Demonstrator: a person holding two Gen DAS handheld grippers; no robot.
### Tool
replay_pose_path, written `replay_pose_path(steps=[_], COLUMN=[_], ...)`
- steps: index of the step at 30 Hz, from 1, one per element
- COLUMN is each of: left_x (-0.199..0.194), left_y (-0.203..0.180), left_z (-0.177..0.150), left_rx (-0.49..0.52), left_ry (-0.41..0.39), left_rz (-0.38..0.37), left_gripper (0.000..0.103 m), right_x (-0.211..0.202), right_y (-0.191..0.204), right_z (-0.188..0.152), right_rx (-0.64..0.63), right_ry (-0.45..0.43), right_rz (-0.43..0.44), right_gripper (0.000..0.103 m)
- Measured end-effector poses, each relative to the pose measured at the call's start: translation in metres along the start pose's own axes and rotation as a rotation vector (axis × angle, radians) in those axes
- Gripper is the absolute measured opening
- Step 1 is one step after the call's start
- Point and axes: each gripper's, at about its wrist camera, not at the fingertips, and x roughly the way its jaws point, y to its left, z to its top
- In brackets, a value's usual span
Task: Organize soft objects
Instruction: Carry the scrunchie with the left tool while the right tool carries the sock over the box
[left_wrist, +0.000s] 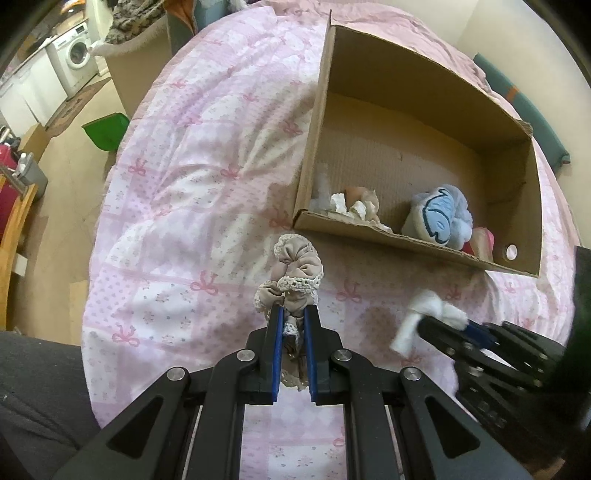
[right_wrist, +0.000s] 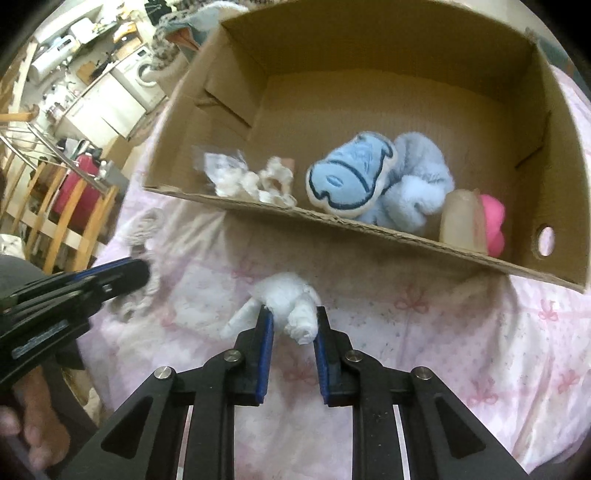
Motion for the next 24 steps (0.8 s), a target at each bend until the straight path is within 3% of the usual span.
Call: replay_pose_path(steps=[4,8,13,24], left_x=[-0.006,-0.021,-0.054,-0.082], left_y=[-0.003,-0.006,-0.012,-0.028], left_z=[-0.002,0.0,0.01,0.04], left_rx=[0.024,0.031,0.06,0.127], left_ry=[-0.025,-0.04,-0.121,-0.213], left_rz=[0.01,-0.026,-0.036,-0.033], left_gripper=[0.01,0.01,0.01,0.01], right_x=[-0.023,-0.038,-0.064,-0.124], right_y=[0.0,-0.002,0.011,-0.014], right_z=[-0.003,-0.007,-0.007,0.012], right_rx=[0.003,0.014,-0.008,0.033], right_ry=[-0.037,-0.043,-0.086,-0.216], right_rz=[0.023,0.048,0.06,0.062], right_gripper=[0.022,0.022,0.022,0.022])
